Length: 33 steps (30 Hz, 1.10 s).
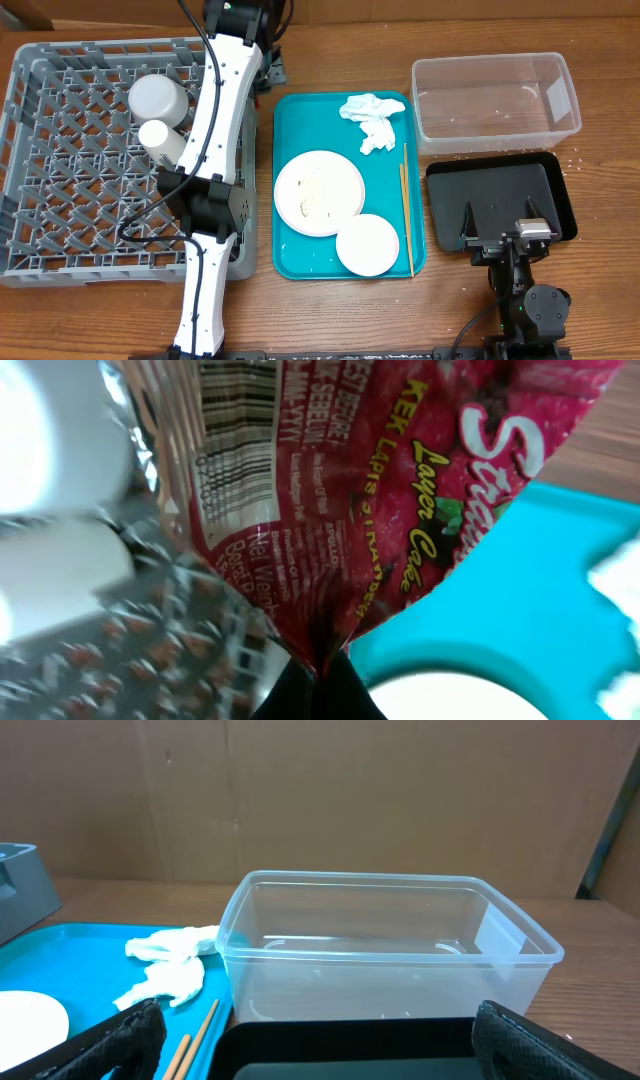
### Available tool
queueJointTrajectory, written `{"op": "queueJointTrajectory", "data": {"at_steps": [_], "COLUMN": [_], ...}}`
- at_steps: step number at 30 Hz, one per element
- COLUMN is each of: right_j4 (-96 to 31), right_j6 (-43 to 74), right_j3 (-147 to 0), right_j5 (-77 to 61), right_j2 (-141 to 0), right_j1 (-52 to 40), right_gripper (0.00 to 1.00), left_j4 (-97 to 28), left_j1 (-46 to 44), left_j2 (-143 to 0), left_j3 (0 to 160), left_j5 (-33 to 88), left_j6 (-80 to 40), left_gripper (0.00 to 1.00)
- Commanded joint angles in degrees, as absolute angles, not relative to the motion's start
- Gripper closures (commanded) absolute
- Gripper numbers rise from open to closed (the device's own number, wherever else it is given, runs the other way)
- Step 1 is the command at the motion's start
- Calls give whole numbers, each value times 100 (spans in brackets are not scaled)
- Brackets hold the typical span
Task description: Sort waste into correct bins and load items into the dishwasher
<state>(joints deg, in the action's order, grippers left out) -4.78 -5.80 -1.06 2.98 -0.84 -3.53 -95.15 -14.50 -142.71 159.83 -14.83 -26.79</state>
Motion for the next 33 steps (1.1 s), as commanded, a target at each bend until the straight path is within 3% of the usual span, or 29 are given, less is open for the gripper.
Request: {"op": "queueJointTrajectory", "data": {"at_steps": [1,9,15,20,27,33], "right_j4": [-458,-458,-458,-458,-458,-460], "right_j6": [-582,-582,-582,-582,-582,-582], "right_j3": [-45,-45,-45,-45,-45,-45], "right_j5": [287,287,287,287,287,290], "right_j2": [-16,-16,-16,-19,-16,-16], "right_j1": [-390,-390,-390,-390,-390,-390], "right_gripper": [0,0,0,0,0,0], "left_j4": [-9273,-8388,-8344,-8396,-8556,-8785], "left_j1": [-1343,-1083,-886,-827,-827,-821], "left_j2": [-14271,-14276,-14278,-14282,-14282,-14282], "left_j3": [15686,15056,15045,15023,15015,15015], "left_j5": [-2139,-2161,-2012,-1111,-1068,-1144], "left_j6": [-2265,-1402,-1142,-440,-429,-906], "left_gripper": [96,96,94,91,83,96]}}
